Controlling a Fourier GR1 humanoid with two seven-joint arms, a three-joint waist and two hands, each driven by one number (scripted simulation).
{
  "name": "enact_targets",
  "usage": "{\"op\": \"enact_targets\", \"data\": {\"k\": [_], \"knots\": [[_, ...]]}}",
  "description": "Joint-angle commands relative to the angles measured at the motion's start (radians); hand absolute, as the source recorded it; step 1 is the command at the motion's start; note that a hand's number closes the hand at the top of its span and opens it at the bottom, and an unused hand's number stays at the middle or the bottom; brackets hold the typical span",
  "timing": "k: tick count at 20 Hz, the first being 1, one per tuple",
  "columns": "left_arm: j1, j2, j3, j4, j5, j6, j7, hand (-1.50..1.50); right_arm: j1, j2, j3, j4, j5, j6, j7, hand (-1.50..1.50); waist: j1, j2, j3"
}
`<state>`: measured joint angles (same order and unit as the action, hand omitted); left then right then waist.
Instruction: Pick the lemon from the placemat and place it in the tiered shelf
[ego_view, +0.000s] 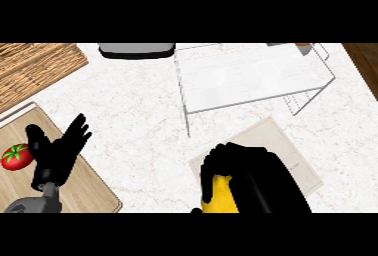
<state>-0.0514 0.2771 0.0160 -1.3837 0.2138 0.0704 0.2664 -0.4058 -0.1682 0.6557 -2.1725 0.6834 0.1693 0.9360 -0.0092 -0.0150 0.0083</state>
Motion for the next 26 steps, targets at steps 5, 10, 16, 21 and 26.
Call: {"op": "enact_targets", "data": {"k": [5,10,16,21,26], "knots": [[0.046,-0.017,-0.011,0.025,0.004,-0.030,0.006,0.00,-0.301,0.073,-0.245,-0.133,-0.067,0.223,0.290,1.50,0.005,0.009,-0.011],[0.059,-0.040,-0.042,-0.017,-0.016,-0.012,0.032,0.00,-0.449,0.022,-0.467,-0.009,-0.193,0.241,0.268,1.50,0.011,0.010,-0.010],[-0.014,-0.047,-0.031,0.020,-0.040,0.019,0.051,0.00,-0.667,-0.041,-0.634,0.180,-0.271,0.257,0.250,1.50,0.006,0.012,-0.010],[0.032,-0.047,-0.030,-0.024,-0.021,-0.007,0.060,0.00,-0.762,-0.143,-0.733,0.348,-0.311,0.279,0.171,1.50,0.015,0.012,-0.009],[-0.023,-0.071,-0.022,0.072,-0.051,0.005,0.001,0.00,-0.778,-0.186,-0.770,0.558,-0.329,0.273,-0.012,1.50,0.012,0.020,-0.009]]}}
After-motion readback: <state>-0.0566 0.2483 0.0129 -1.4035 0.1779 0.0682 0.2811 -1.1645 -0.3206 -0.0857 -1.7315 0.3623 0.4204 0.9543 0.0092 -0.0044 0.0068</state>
